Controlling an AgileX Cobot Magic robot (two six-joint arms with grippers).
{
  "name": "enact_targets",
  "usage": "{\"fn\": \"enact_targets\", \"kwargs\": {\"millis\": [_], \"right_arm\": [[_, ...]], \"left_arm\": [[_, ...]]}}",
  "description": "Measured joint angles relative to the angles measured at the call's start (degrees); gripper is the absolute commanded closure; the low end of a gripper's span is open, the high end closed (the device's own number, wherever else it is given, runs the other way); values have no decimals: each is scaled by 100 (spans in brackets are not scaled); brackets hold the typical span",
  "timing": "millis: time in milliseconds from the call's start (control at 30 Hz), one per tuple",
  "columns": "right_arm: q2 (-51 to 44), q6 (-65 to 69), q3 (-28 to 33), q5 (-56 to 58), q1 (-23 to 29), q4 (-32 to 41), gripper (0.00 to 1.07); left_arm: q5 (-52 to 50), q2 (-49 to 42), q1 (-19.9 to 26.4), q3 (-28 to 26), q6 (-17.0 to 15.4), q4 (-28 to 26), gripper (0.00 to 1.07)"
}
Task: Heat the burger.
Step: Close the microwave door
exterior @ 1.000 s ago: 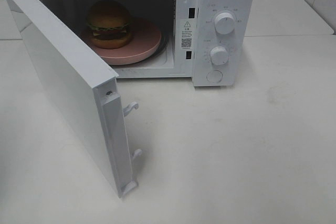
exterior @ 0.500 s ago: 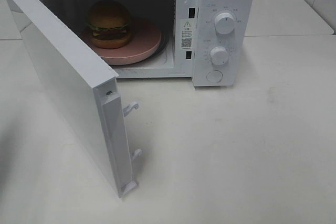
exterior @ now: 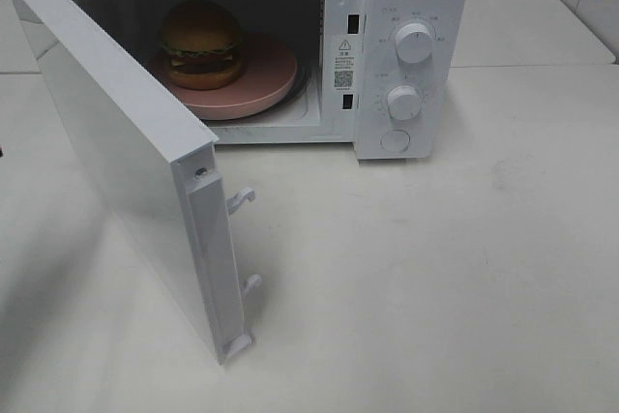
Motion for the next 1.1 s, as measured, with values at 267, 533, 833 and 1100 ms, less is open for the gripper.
{"fn": "enact_targets", "kwargs": {"millis": [267,533,833,1100], "right_arm": [[0,0,0,0,0,0,31],[0,0,0,0,0,0,31],[0,0,0,0,0,0,31],[0,6,0,0,0,0,31]], "left_arm": [[-430,630,-1163,-40,963,-1564,107],[-521,1129,-2023,-430,1335,-2395,107],[-521,1713,-2767,-1089,1409,-2727,107],[-321,2143,-3197,-1868,1513,-3174,107]]}}
